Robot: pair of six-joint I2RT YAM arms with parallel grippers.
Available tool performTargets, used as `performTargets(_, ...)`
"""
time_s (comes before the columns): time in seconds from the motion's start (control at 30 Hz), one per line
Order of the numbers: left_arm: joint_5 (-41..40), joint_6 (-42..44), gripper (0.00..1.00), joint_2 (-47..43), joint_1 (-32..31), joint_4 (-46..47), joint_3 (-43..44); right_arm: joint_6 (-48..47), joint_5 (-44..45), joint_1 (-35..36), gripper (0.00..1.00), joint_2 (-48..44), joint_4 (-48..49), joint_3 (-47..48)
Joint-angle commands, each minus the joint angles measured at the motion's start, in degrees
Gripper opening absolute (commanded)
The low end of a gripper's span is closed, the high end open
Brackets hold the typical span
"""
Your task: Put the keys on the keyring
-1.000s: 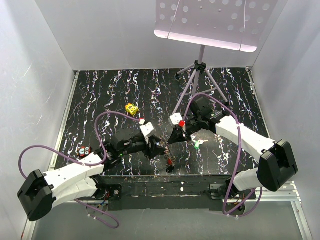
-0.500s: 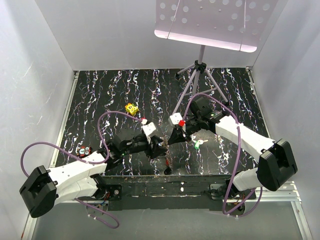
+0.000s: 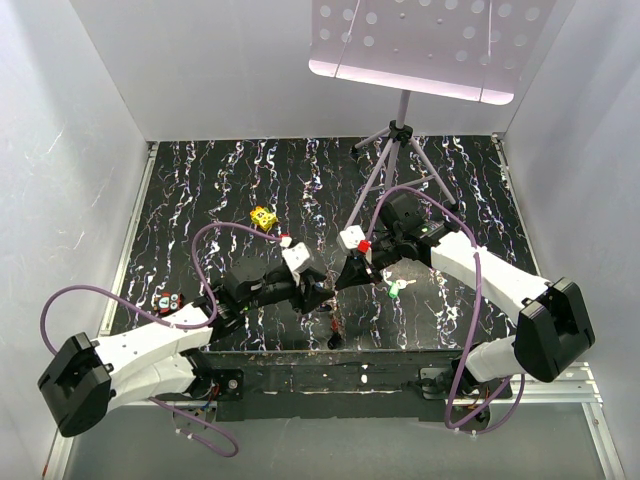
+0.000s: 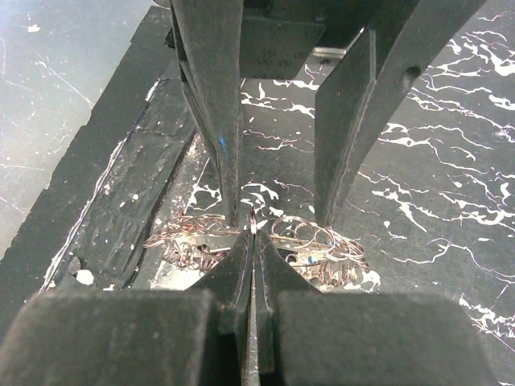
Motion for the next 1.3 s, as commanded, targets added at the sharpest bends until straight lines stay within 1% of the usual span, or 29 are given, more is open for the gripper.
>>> performTargets(0.0, 0.95, 1.28, 0.43, 1.43, -0.45, 1.7, 1.42, -0.03, -3.3, 0.34, 0.01, -0.12, 0.42, -0.03)
performTargets(0.13, 1.03, 1.37, 0.33, 1.87, -0.45, 1.71, 1.86, 0.06, -3.83, 0.43, 0.01, 0.15, 0.33, 0.06)
performTargets(0.23, 0.77, 1.45, 0.34, 1.87, -0.45, 1.79, 1.95, -0.03, -4.09, 0.43, 0.01, 0.23, 0.25, -0.03)
performTargets(0.43, 0.68, 1.45, 0.38, 1.43, -0.54, 1.88, 2.13, 0.15, -4.0, 0.43, 0.01, 0.5, 0.25, -0.03)
performTargets(1.03, 1.3, 1.89, 0.38, 1.6, -1.59, 1.97, 3.09, 2.79, -3.21, 0.43, 0.01, 1.38, 1.3, 0.23)
performTargets(1.17, 2.09, 2.33, 0.32, 2.13, -1.59, 1.18, 3.62, 2.87, -3.47, 0.43, 0.01, 1.29, 1.3, 0.24)
performTargets(1.2, 2.35, 2.51, 0.29, 2.39, -1.68, 0.83, 3.71, 2.96, -3.56, 0.43, 0.01, 1.29, 1.3, 0.24)
performTargets(1.27, 3.23, 2.77, 0.17, 2.75, -1.59, 0.21, 4.23, 3.05, -3.65, 0.43, 0.01, 1.38, 1.3, 0.24)
